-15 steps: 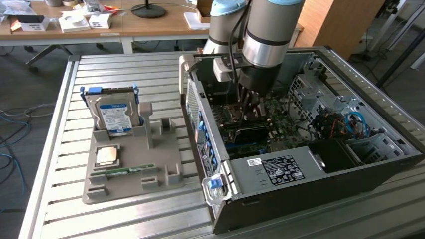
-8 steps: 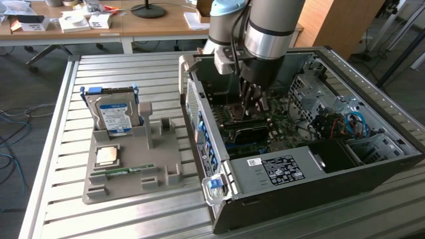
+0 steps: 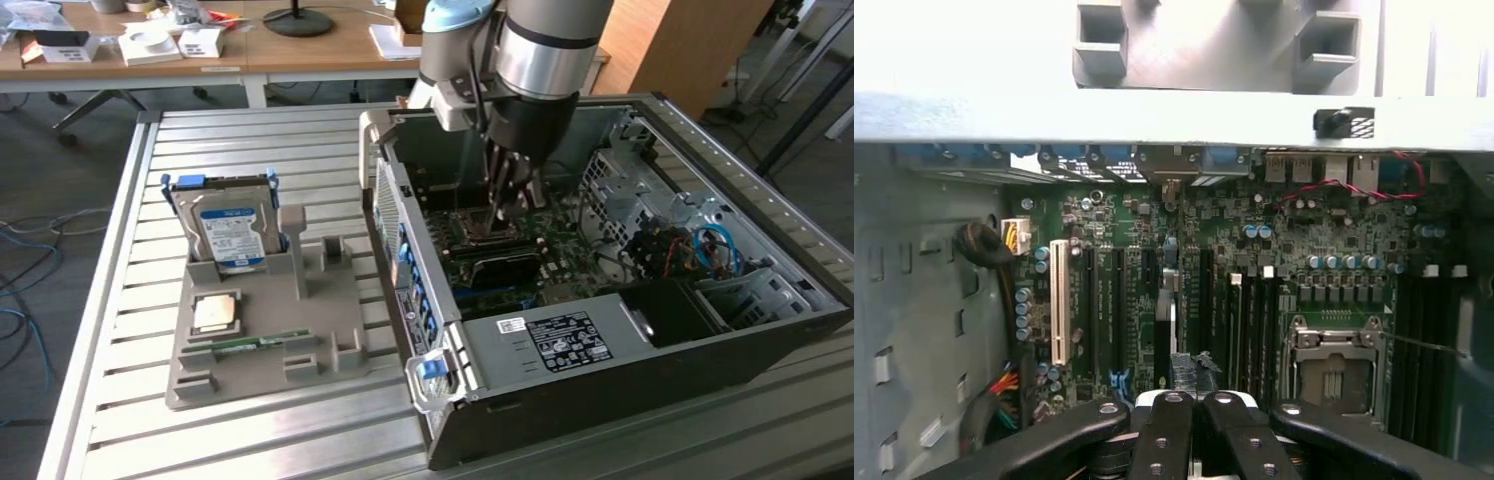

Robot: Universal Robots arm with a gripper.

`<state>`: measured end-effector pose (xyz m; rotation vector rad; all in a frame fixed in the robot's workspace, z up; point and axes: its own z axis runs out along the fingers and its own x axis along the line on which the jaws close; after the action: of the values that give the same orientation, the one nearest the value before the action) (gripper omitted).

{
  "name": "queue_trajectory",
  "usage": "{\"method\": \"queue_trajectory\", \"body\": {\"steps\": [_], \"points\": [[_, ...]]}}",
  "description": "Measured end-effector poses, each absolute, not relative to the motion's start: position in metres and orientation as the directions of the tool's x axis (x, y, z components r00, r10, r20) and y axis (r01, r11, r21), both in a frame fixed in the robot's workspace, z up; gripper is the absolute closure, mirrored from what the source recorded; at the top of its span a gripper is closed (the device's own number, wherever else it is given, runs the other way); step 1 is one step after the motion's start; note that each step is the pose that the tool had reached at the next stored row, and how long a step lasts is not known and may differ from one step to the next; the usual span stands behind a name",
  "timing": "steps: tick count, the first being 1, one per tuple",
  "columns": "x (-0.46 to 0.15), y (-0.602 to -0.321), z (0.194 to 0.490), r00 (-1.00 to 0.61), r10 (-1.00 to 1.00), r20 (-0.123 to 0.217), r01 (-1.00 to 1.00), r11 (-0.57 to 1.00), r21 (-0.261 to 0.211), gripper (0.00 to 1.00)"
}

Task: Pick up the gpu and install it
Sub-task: 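Press down on the gpu until it lock into place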

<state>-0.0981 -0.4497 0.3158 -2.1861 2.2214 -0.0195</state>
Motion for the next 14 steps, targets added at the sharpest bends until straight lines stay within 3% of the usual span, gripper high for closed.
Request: {"method": "queue_trajectory", "body": {"steps": [14], "points": [[-0.0925,-0.4498,0.327,-0.016,-1.0,-0.009,-1.0,0.016,-0.025,0.89]]}}
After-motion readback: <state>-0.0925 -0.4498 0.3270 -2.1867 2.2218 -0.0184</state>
